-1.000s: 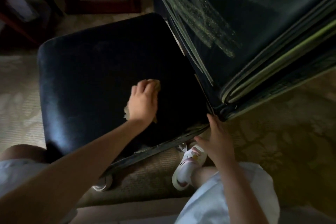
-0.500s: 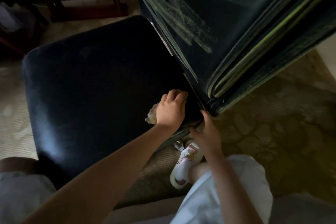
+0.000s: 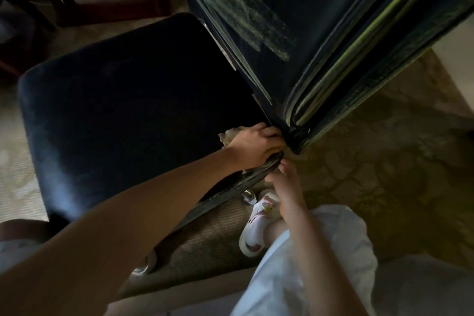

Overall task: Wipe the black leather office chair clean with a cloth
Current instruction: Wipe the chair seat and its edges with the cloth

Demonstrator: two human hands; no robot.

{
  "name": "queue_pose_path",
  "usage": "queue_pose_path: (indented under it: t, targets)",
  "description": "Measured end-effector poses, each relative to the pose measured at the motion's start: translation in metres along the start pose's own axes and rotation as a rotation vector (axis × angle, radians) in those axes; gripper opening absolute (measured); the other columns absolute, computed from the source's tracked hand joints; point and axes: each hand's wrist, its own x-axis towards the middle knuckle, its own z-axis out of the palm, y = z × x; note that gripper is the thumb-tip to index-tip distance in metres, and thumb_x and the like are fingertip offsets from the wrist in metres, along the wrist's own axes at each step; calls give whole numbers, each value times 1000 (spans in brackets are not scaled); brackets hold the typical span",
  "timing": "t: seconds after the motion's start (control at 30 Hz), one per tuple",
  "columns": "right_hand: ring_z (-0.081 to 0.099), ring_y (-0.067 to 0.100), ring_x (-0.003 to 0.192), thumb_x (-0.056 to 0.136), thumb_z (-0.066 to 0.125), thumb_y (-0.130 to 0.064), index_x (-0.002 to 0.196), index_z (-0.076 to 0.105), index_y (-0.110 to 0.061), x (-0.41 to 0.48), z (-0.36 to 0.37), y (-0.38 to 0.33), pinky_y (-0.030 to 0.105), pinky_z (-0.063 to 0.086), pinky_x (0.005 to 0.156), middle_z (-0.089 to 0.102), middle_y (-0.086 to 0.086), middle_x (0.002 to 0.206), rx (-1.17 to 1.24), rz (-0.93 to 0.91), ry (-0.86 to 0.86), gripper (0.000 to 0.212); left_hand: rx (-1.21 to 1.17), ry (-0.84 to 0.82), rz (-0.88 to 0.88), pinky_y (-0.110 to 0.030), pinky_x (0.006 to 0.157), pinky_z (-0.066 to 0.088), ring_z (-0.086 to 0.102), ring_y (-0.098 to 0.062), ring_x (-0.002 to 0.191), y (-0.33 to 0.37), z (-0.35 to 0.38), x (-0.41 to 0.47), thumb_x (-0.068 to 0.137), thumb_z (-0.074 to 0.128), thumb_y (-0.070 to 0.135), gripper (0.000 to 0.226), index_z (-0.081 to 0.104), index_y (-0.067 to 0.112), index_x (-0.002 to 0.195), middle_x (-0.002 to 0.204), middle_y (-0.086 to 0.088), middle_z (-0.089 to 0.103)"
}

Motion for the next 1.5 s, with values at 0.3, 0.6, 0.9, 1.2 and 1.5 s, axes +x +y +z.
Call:
queue_pose_path:
  t: [0.3,0.6,0.9,1.2,1.5]
  targets:
    - [57,18,108,78,45,19,111,48,-17,-3,7,-1,32,43,96,60,8,118,55,-25,-22,49,-46,-201,186,-34,77,49,57,-24,88,-8,-19,-5,89,39,35,36,68,20,104,111,-1,64]
    - [48,13,109,80,43,19,135,42,-9,-2,4,-3,28,41,94,53,7,129,40,-27,-2,62,-81,-146,164,-31,69,53,58,-19,85,-16,-25,-68,90,44,32,27,67,23,101,108,3,65]
    - [50,14,110,80,45,18,137,38,-6,4,-3,-4,18,42,80,53,7,130,10,29,-49,62,-124,-596,27,-27,89,37,42,-8,102,-24,-65,-71,97,44,25,24,61,25,115,123,9,53]
    - [44,23,127,82,42,21,140,36,-8,6,-7,-12,38,38,106,43,8,142,137,118,-65,64,189,-302,-209,-36,95,38,32,-21,130,20,-29,25,98,38,32,37,44,30,135,141,-1,35]
    - [45,13,118,84,33,23,139,33,-14,0,-8,-12,27,38,95,44,3,141,296,146,-121,67,179,-256,-43,-41,81,48,47,-30,106,24,-6,18,87,55,16,34,57,14,121,124,-10,49]
